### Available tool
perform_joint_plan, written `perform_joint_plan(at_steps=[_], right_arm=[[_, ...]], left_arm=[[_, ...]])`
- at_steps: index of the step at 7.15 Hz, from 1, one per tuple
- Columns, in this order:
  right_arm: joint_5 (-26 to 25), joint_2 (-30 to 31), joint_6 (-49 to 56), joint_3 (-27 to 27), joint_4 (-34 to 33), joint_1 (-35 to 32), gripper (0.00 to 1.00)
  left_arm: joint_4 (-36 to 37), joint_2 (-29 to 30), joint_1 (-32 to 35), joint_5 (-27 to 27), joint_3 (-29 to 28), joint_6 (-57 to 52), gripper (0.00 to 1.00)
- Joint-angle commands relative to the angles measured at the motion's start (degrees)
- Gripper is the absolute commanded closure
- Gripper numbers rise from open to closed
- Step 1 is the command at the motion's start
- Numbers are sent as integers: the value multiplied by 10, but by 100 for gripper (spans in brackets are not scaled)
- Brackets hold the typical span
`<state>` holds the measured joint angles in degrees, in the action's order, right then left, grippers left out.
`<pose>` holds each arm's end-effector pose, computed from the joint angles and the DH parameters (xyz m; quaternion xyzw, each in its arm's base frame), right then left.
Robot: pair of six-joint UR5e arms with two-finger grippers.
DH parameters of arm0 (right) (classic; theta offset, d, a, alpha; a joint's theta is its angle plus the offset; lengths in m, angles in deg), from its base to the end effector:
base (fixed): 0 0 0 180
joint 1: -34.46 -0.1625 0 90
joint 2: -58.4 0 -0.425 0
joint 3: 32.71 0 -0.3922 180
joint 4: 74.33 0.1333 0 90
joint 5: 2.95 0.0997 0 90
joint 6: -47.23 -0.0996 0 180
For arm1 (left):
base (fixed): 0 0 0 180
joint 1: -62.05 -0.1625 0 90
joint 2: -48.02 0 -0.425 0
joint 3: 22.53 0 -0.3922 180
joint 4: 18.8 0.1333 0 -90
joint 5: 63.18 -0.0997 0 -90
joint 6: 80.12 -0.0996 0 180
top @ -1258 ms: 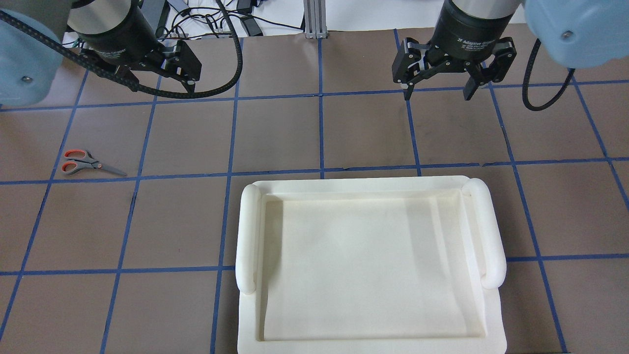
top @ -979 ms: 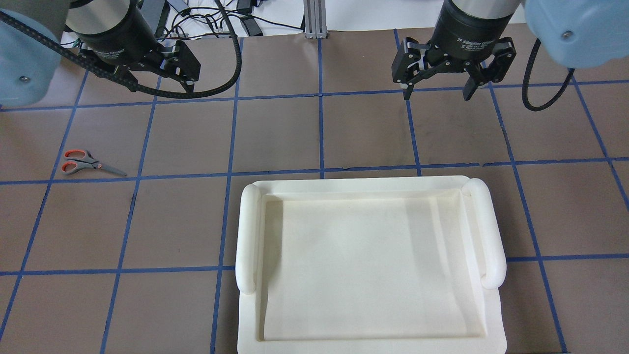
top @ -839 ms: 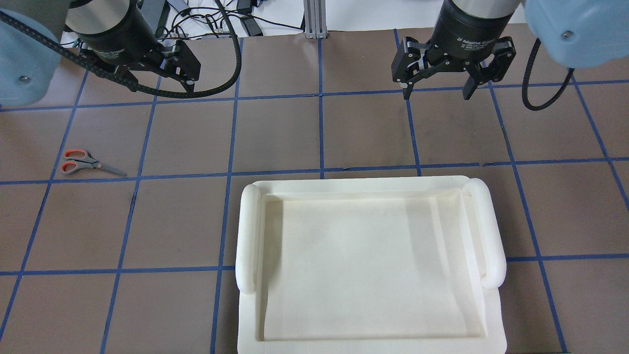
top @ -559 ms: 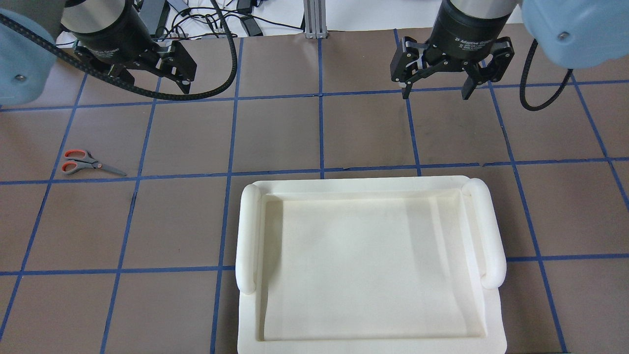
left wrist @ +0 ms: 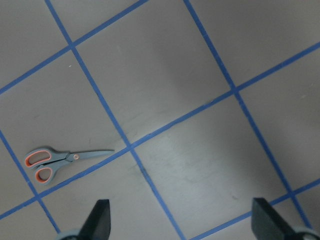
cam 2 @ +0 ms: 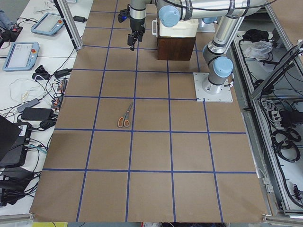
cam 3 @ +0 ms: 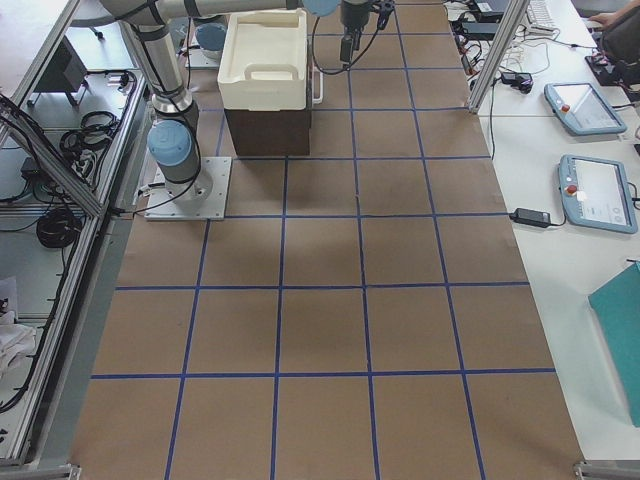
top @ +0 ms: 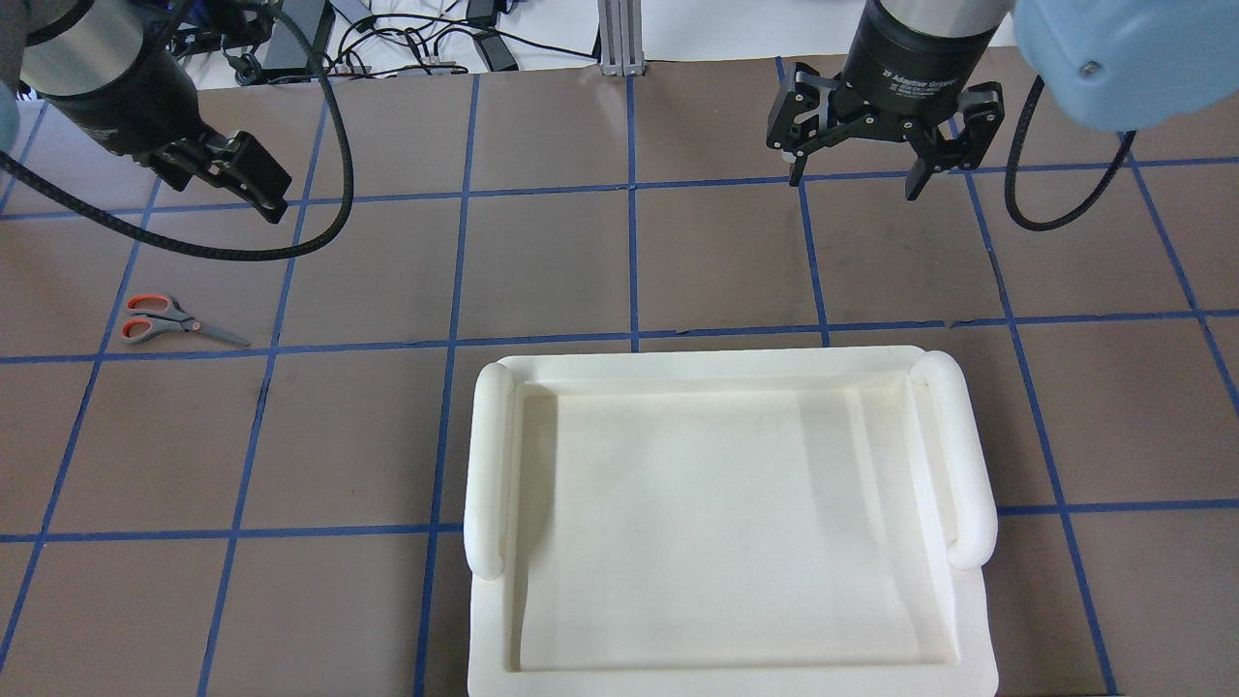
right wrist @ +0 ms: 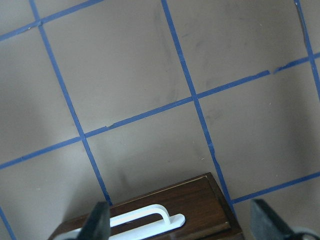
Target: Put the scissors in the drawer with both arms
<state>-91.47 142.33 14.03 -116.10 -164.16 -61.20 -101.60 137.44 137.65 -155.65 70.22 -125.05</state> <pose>0.1882 -0.5214 0.4899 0.2380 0.9712 0.0013 0.0133 -0.0017 -0.5122 0.4822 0.2621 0.9638 -0.0275 0.0404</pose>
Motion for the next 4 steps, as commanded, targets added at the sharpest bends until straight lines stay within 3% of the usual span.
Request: perform_joint_plan(at_steps=[1,2,4], right_arm=[[-1,-41,-203,1,-20,-27,0],[-2,-62,-304,1,-41,-58,0],[-8,-95,-431,1,-44,-90,0]], left_arm=[[7,9,-128,51,45,-260,0],[49,30,-181,81,78,-362,0],[182,92,-195,48,119,-490,0]])
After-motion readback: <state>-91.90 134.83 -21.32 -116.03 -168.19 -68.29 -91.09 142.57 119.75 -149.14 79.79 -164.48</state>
